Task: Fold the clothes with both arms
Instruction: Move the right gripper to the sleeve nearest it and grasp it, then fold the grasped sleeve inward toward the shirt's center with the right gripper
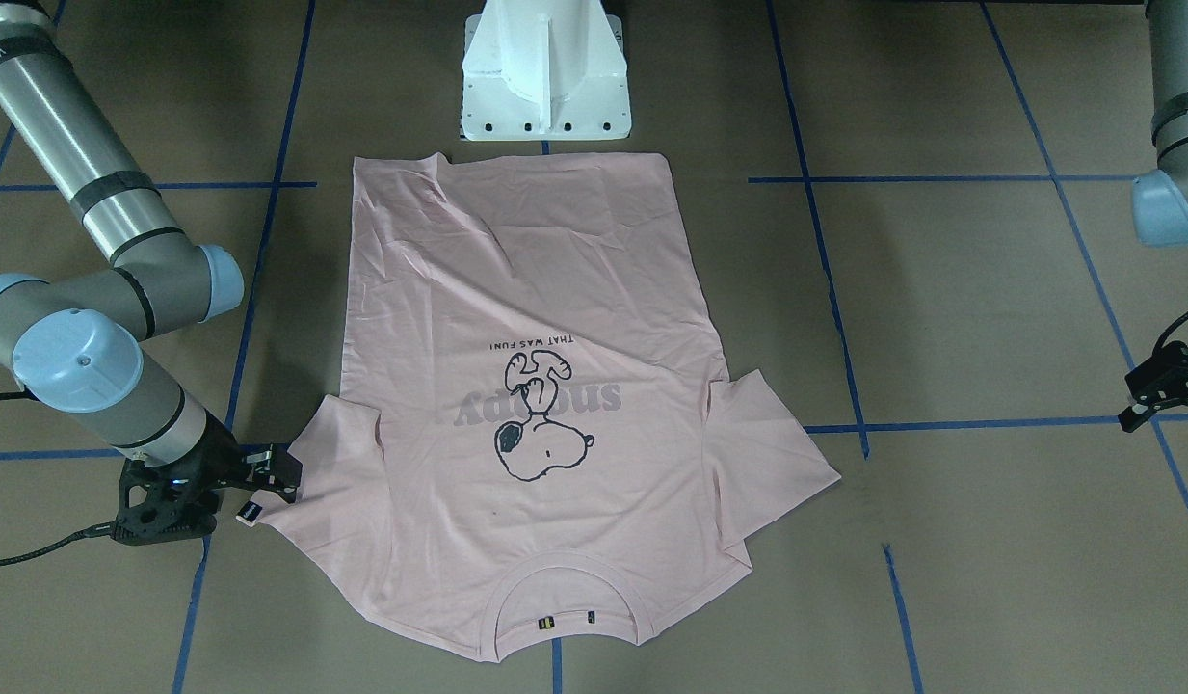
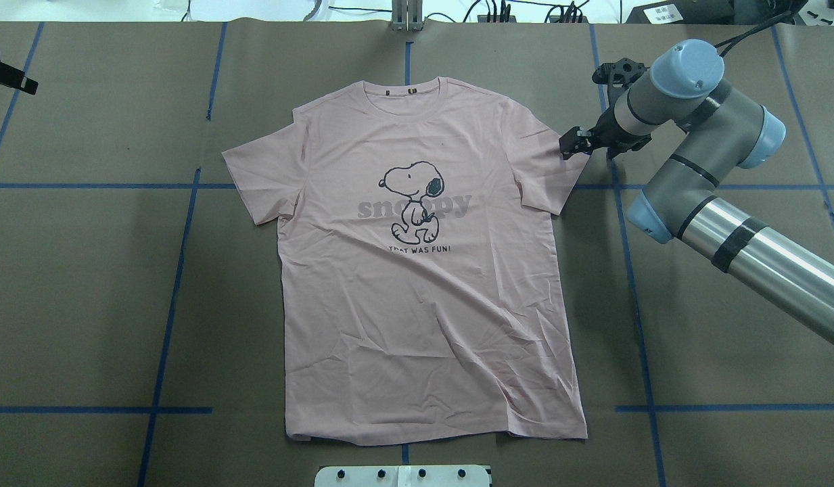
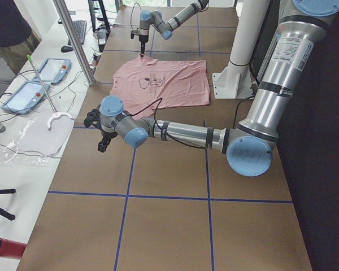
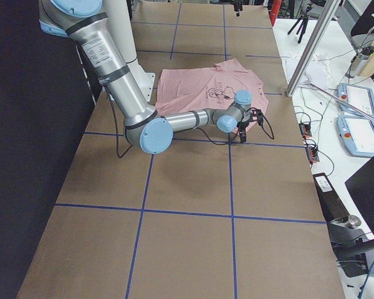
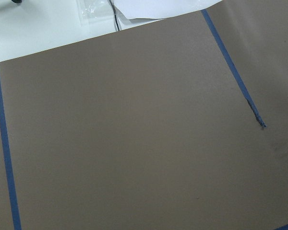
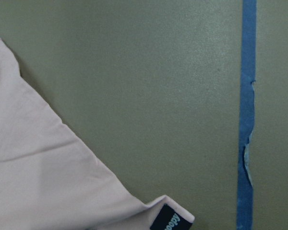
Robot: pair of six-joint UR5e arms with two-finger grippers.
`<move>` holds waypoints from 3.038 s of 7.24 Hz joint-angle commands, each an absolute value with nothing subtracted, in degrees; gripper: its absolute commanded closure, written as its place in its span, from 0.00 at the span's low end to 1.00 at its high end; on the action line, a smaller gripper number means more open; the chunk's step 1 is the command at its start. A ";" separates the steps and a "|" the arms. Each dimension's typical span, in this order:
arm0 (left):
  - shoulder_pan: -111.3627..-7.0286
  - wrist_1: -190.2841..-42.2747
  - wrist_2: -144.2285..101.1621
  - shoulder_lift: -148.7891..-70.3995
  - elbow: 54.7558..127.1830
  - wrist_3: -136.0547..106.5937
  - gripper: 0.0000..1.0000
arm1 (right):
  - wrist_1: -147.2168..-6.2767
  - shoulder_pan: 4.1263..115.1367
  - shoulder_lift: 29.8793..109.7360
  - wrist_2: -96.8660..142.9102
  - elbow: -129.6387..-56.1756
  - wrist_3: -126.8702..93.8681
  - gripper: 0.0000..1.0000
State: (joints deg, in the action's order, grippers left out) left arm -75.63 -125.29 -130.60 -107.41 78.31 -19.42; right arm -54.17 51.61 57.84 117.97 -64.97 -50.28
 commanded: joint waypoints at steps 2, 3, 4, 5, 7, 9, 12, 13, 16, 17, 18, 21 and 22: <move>-75.67 -125.95 -130.61 -107.14 78.05 -18.99 0.00 | -55.55 51.77 57.39 117.77 -64.95 -49.40 0.28; -75.67 -125.95 -130.61 -107.14 77.96 -18.98 0.00 | -55.55 52.29 57.31 117.77 -64.95 -49.31 0.30; -75.67 -125.95 -130.61 -107.14 77.96 -18.98 0.00 | -55.63 52.73 56.96 117.86 -64.95 -49.13 0.30; -75.67 -125.95 -130.61 -107.14 77.96 -18.98 0.00 | -56.42 52.82 56.78 117.86 -64.95 -48.17 0.31; -75.67 -125.95 -130.61 -107.05 77.87 -18.98 0.00 | -58.36 52.82 55.90 117.86 -65.04 -46.68 0.73; -75.67 -125.95 -130.61 -107.05 77.87 -18.98 0.00 | -58.36 52.91 56.16 117.86 -65.04 -45.45 0.67; -75.67 -125.95 -130.61 -107.05 77.87 -18.98 0.00 | -59.32 53.09 56.16 117.86 -65.04 -45.09 0.30; -75.67 -126.03 -130.61 -107.05 77.87 -18.98 0.00 | -60.28 53.00 56.08 117.77 -65.04 -44.48 0.30; -75.76 -126.04 -130.61 -107.05 77.96 -19.07 0.00 | -60.47 52.74 56.25 117.77 -65.04 -44.12 0.39; -75.67 -126.04 -130.61 -107.05 78.05 -18.99 0.00 | -60.47 52.65 56.34 117.77 -65.04 -44.12 0.58; -75.67 -126.04 -130.61 -107.05 78.05 -18.98 0.00 | -60.47 52.56 56.34 117.77 -65.04 -43.16 0.86; -75.67 -125.95 -130.61 -107.05 78.05 -19.07 0.00 | -60.29 52.73 56.16 117.77 -65.21 -42.19 1.00; -75.76 -126.03 -130.61 -107.05 77.96 -19.07 0.00 | -60.03 52.91 56.08 118.12 -65.74 -42.19 1.00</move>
